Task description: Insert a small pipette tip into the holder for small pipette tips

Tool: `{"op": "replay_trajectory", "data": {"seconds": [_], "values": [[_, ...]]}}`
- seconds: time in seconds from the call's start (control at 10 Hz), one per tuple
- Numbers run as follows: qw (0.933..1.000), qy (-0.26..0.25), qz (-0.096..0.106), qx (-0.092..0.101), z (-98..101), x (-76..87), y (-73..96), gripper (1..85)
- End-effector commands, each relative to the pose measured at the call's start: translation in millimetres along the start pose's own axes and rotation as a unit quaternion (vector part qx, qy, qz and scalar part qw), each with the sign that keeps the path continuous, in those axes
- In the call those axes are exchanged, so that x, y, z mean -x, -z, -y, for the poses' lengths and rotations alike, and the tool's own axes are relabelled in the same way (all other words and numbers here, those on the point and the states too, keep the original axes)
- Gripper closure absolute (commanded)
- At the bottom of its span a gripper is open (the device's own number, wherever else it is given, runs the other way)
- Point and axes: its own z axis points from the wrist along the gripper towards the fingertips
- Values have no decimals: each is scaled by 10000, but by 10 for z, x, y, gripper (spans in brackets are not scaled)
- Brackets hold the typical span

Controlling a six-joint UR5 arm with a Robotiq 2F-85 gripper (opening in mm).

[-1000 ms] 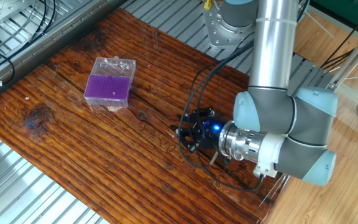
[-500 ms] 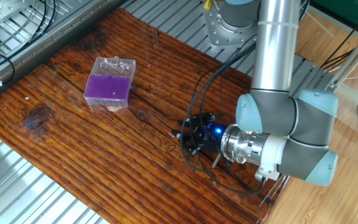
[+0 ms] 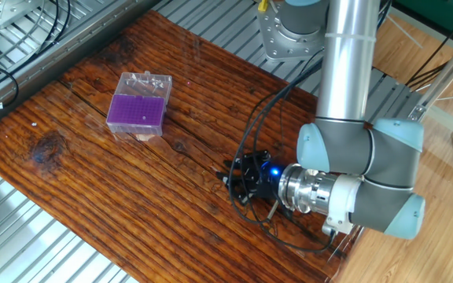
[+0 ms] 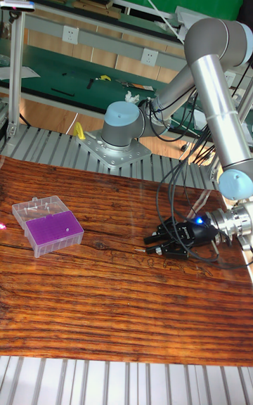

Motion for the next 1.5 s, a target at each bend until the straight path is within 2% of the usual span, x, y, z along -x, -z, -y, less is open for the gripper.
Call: {"op": "replay_trajectory", "data": {"seconds": [0.0, 0.6, 0.7, 0.9, 1.1, 1.4], "values": [[10000, -12, 37, 49, -43, 31, -20, 507], [9993, -361, 8, 81, -71, -65, 40, 523], [9989, -446, -98, 103, -55, -100, 30, 523], [9981, -587, -86, 194, -51, -72, 15, 533], [9982, -534, -86, 248, -16, -22, -6, 533], [9988, -396, -206, 210, 49, -70, -18, 537]]}}
